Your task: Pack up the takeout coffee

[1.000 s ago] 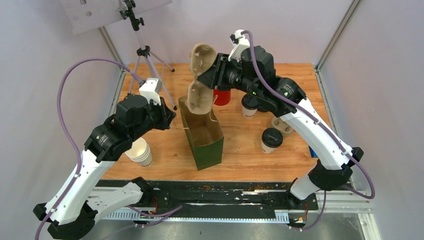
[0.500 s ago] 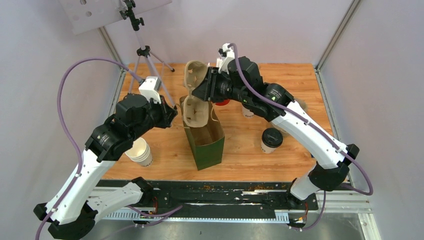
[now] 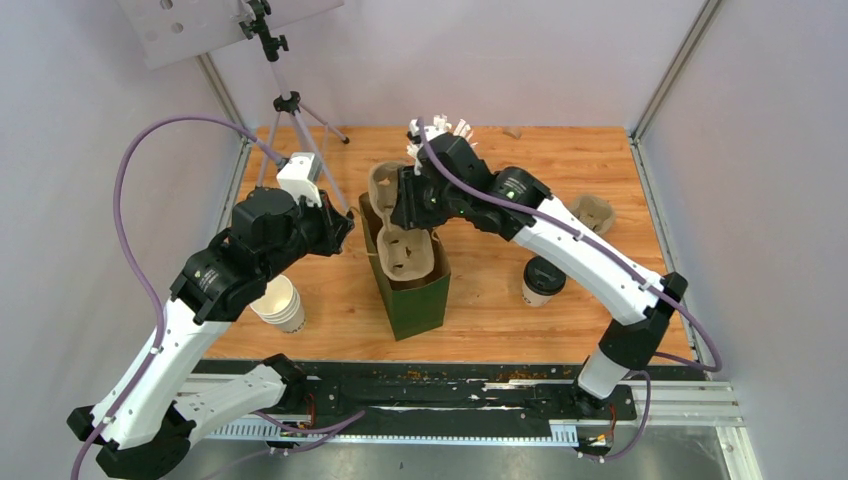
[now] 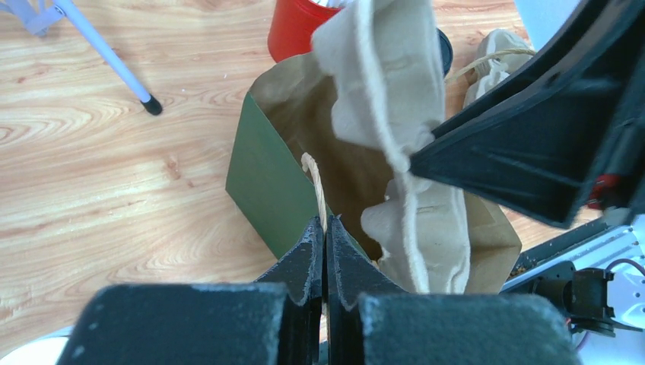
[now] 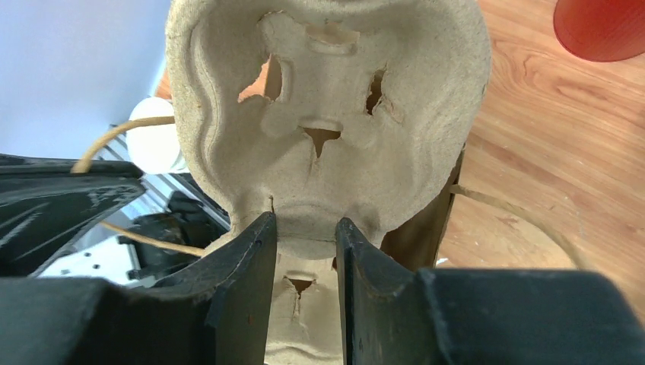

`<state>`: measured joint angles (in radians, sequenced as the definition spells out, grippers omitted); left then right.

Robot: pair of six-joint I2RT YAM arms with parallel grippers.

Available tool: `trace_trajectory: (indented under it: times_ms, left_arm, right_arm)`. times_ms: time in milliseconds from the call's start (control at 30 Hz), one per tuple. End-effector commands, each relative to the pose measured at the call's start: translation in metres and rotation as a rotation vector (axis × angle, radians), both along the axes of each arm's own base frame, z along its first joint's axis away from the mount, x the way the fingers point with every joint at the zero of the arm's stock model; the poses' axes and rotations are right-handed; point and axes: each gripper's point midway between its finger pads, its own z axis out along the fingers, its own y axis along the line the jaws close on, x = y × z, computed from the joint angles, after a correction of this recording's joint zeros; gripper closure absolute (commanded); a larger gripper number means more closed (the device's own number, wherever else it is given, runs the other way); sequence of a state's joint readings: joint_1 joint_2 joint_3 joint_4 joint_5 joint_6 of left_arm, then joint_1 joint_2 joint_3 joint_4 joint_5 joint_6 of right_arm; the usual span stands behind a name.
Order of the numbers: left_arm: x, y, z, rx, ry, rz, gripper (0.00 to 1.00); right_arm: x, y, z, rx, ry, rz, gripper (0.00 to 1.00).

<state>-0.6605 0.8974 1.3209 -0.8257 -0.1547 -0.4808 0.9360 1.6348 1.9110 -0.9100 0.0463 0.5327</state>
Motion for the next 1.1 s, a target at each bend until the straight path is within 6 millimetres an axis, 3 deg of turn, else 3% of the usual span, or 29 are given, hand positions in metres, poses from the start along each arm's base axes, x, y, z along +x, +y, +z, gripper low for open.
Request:
trace_trajectory:
  times_ms: [0,700,1067]
  left_arm:
    - [0.005,0.001,0.009,-0.008,-0.039,0.007,1.00]
    - [0.006,0.002,0.006,0.012,-0.040,0.007,1.00]
    - [0.004,0.000,-0.006,0.006,-0.010,0.003,1.00]
  right_arm:
    - [-0.001,-0.004,-0.010,-0.154,-0.049,0.040,0.71]
    - [-0.002,-0.009,-0.056,-0.373,0.007,0.076,0.71]
    - [-0.004,-0.008,-0.096,-0.460,0.051,0.072,0.70]
